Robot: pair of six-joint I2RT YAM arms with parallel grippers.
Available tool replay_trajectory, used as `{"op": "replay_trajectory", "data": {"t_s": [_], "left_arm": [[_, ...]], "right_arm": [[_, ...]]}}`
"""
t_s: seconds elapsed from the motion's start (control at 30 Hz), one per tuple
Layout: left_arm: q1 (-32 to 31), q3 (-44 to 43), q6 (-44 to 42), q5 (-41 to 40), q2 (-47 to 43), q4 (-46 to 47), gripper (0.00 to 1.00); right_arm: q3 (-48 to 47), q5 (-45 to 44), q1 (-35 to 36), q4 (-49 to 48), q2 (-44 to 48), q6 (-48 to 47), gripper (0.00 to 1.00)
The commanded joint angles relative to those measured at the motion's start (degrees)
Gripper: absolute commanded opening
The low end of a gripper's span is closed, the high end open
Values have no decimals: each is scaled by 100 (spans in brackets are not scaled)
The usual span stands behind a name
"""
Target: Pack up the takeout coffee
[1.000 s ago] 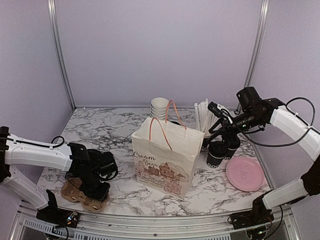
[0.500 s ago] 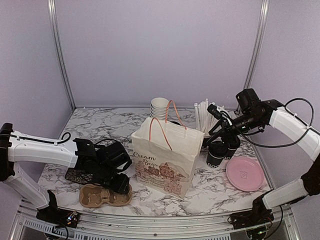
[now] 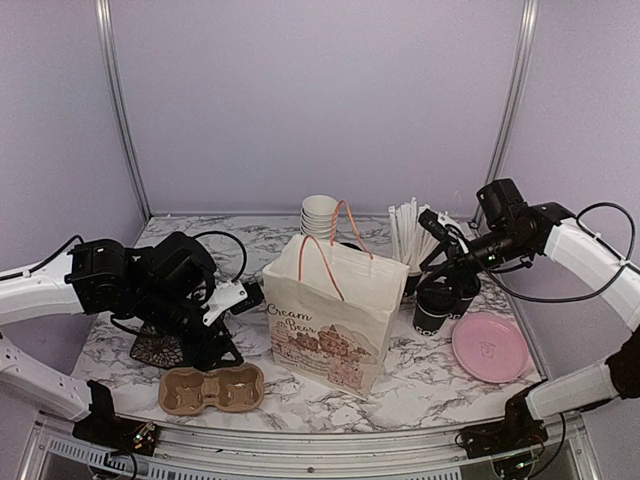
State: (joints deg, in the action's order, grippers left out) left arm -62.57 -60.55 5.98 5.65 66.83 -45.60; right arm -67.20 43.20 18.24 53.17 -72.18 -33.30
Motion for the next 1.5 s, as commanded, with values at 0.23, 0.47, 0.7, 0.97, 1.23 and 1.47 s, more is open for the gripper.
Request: {"op": "replay_trajectory", "data": {"t_s": [0.23,0.47,0.7,0.97,1.23,1.47], "left_arm": [[43,-1,-2278,-1401,1647,-2137,60],[35,335,-2325,-1246,1170,-1958,60],[34,907,-2476,-923,962,-887,61],[34,1016,-2653,-736,1055,-606,56],[34,1021,-2717,-651,1237,-479,48],[34,993,-2762,-591,1410,-480,44]], "right_arm": [[36,114,10,1,84,-193,81],[87,123,4,-104,-69,-209,81],[-55,214,5,-89,-353,-233,81],[-103,180,4,-105,-515,-222,80],[-145,200,4,-96,-560,-230,79],[-42,180,4,-121,-513,-255,79]]}}
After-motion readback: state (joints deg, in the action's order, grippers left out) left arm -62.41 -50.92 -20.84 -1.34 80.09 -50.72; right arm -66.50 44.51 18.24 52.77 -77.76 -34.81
